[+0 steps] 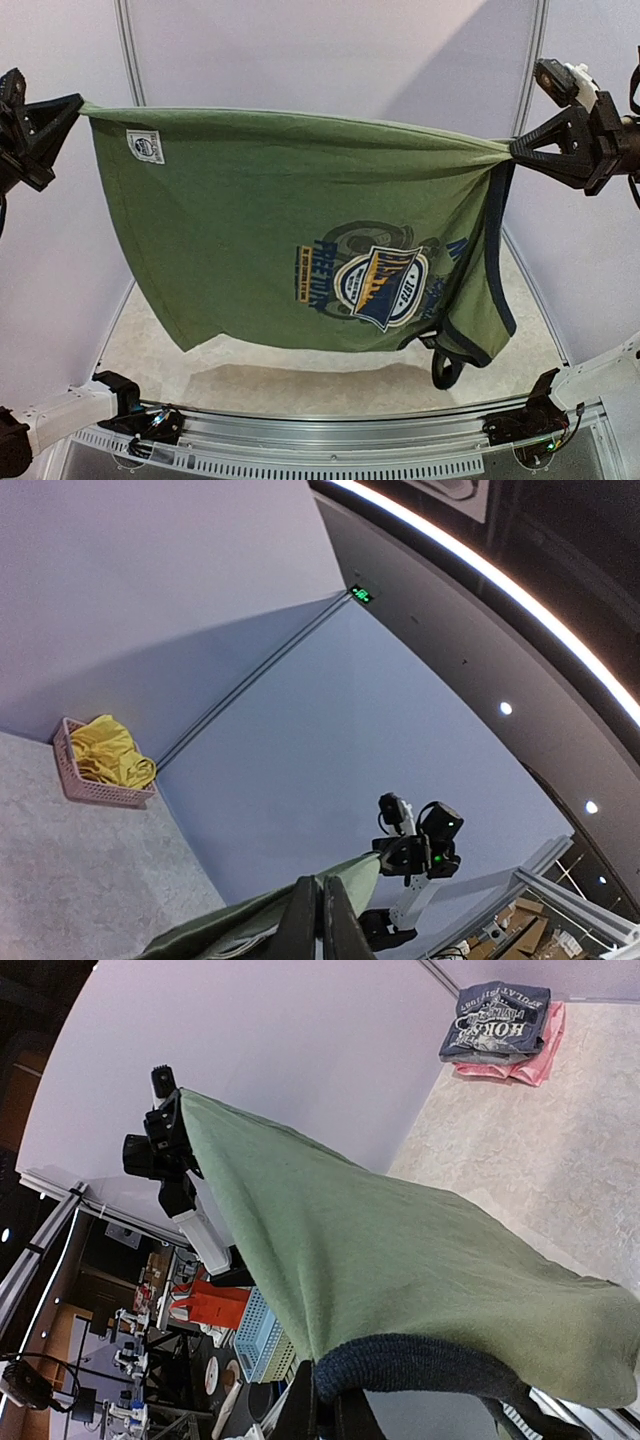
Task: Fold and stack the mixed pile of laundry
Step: Flatten out the crumpled tank top at the center of the board.
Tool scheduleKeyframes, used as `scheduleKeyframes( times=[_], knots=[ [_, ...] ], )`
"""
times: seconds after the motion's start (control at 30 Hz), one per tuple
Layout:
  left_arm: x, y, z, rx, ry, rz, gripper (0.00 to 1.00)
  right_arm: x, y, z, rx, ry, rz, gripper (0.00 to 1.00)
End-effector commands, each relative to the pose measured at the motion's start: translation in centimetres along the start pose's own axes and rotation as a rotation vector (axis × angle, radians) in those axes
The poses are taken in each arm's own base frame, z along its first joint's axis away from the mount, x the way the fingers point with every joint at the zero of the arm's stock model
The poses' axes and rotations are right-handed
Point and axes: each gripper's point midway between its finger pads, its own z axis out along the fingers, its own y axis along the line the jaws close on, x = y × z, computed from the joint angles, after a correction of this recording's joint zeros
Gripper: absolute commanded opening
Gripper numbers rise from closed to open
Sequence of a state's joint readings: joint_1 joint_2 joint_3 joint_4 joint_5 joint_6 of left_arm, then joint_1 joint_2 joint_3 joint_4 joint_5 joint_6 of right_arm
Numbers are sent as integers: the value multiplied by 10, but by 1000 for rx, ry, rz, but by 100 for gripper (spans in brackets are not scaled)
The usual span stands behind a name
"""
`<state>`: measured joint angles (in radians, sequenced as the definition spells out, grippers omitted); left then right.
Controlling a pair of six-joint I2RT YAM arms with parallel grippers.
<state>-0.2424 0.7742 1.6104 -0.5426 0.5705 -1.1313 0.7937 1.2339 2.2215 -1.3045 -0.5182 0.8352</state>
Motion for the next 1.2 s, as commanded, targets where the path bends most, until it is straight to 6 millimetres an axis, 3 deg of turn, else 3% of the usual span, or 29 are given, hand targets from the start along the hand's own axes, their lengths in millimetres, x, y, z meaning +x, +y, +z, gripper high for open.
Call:
scheduleKeyframes(
  times=[0.0,0.2,0.33,0.7,0.93,1.17],
  knots=[
    [-10,-33,3,119,-7,32,0,20,-12,-4,47,80,59,0],
    [-4,-41,-9,93,15,67,0,31,-1,-20,5,83,56,0],
    [5,-31,-15,54,32,55,0,37,-1,-26,-4,91,56,0],
    [25,2,-23,-30,55,-12,0,37,-6,-17,-2,103,62,0],
    [37,1,-44,-53,56,-23,0,49,-1,-29,-41,112,51,0],
    [41,-5,-55,-43,40,-52,0,58,18,-48,-133,114,39,0]
  ],
)
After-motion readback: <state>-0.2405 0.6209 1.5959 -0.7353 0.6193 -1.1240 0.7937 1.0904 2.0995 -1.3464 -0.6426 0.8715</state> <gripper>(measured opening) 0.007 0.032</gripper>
